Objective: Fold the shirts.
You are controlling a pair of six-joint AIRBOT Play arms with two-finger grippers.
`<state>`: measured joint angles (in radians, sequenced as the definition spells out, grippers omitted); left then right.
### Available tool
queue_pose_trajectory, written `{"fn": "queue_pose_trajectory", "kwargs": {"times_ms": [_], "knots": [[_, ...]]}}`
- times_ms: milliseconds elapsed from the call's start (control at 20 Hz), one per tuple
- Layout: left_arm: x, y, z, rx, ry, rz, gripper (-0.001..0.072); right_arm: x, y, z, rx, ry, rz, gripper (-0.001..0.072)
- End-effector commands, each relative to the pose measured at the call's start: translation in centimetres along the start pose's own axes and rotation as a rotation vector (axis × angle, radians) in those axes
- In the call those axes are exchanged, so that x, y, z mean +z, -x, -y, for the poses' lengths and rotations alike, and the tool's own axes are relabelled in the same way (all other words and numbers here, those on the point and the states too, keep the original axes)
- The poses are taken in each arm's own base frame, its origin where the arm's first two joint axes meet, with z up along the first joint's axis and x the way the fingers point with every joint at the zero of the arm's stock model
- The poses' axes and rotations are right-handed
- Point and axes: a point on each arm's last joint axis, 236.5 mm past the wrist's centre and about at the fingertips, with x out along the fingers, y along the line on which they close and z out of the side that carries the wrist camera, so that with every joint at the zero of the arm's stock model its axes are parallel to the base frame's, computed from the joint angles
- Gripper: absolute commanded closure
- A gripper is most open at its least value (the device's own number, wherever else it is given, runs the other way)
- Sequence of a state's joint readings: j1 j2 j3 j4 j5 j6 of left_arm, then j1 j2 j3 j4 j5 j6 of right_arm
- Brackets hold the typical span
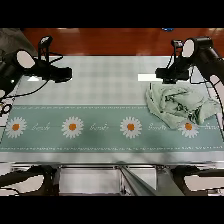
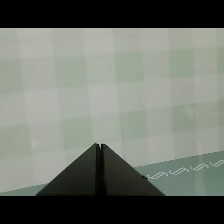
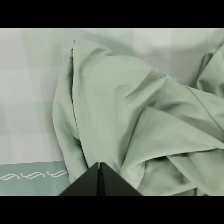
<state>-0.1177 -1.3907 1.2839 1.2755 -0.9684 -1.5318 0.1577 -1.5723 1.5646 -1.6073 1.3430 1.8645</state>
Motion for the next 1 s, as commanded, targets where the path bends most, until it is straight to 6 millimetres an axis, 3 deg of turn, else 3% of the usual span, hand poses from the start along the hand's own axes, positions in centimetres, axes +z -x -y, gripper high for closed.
{"fn": "queue_pose_trajectory", "kwargs": {"times_ms": [0,700,800,950], "knots": [[0.0,0.0,0.0,0.001,0.0,-0.001,0.0689,0.0,0.0,-0.1,0.0,0.001,-0.002,0.0677],[0.0,0.0,-0.1,0.001,0.0,-0.001,0.0689,0.2,0.0,-0.1,0.001,0.002,0.007,0.0676],[0.0,0.0,0.0,0.0,0.0,0.0,0.0689,2.3,0.1,0.4,-0.021,0.016,0.099,0.0677],[0.5,-0.1,0.0,0.001,-0.002,0.021,0.0689,3.9,0.3,0.8,-0.038,0.028,0.166,0.0677]]}}
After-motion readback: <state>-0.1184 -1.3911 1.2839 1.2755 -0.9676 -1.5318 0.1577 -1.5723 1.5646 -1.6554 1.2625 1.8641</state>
